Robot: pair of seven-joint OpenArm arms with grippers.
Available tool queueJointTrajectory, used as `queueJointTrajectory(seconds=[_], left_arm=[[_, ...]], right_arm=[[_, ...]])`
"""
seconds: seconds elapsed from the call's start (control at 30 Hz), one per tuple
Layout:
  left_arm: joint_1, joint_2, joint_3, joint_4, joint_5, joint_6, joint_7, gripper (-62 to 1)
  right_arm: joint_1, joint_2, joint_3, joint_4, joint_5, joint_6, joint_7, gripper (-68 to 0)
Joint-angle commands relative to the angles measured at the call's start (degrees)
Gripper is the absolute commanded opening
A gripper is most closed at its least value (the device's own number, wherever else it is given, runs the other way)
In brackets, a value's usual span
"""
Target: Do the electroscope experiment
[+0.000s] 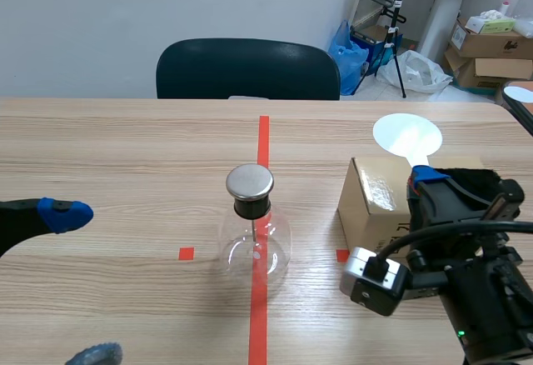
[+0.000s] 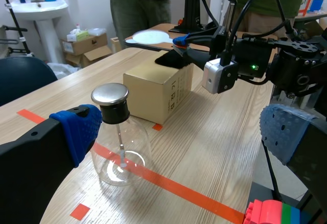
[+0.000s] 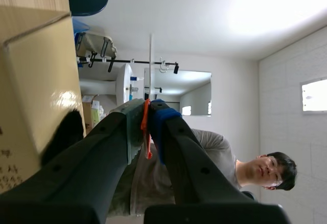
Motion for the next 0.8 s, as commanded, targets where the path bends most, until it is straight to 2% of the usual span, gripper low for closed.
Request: queueJointTrajectory(seconds=[0.0, 0.1, 0.17, 0.2, 0.33, 0.37, 0.4, 0.6, 0.67, 0.77], left_arm=[[-0.2, 1.3, -0.2, 0.3, -0.7, 0.3, 0.2, 1.4], [-0.6, 2.5, 0.0, 0.3, -0.7, 1.1, 2.8, 1.4], [-2.1, 3.6, 0.6, 0.1, -0.7, 1.1, 7.0, 1.4], [-3.4, 4.2, 1.2, -0.3, -0.7, 1.2, 9.8, -6.3], [-10.9, 6.8, 5.6, -3.9, -0.7, 1.1, 21.8, -46.0], [-13.3, 7.5, 7.3, -5.4, -0.7, 1.1, 24.0, -53.9], [-15.5, 8.1, 9.2, -7.0, -0.5, 1.1, 25.6, -59.2], [-29.6, 13.2, 19.2, -21.0, 1.7, 1.2, 26.0, -58.7], [-33.3, 15.2, 21.3, -25.6, 1.7, 1.4, 26.0, -58.7], [-37.6, 18.0, 23.1, -31.8, 1.6, 4.0, 25.9, -58.7]], right_arm=[[1.3, 1.1, -0.7, 0.9, -0.4, -2.7, -1.2, -66.4], [2.6, 1.9, -3.5, 0.9, -0.7, -2.4, -3.1, -66.4], [3.2, 2.3, -5.0, 0.9, -0.9, -1.9, -4.2, -66.4], [3.6, 2.5, -5.8, 0.9, -1.1, -1.9, -4.5, -66.4], [4.7, 2.7, -8.6, 0.9, -1.6, -0.8, -6.3, -66.4], [4.8, 2.8, -9.3, 0.9, -1.6, -0.8, -6.6, -66.4], [5.0, 2.8, -10.0, 0.9, -1.6, -0.8, -6.9, -66.4], [5.2, 2.8, -13.5, 0.9, -1.7, -0.5, -7.6, -66.4], [5.2, 2.8, -14.6, 0.9, -1.7, 0.7, -8.4, -66.4], [5.2, 2.8, -15.9, 0.8, -1.7, 0.9, -9.0, -66.4]])
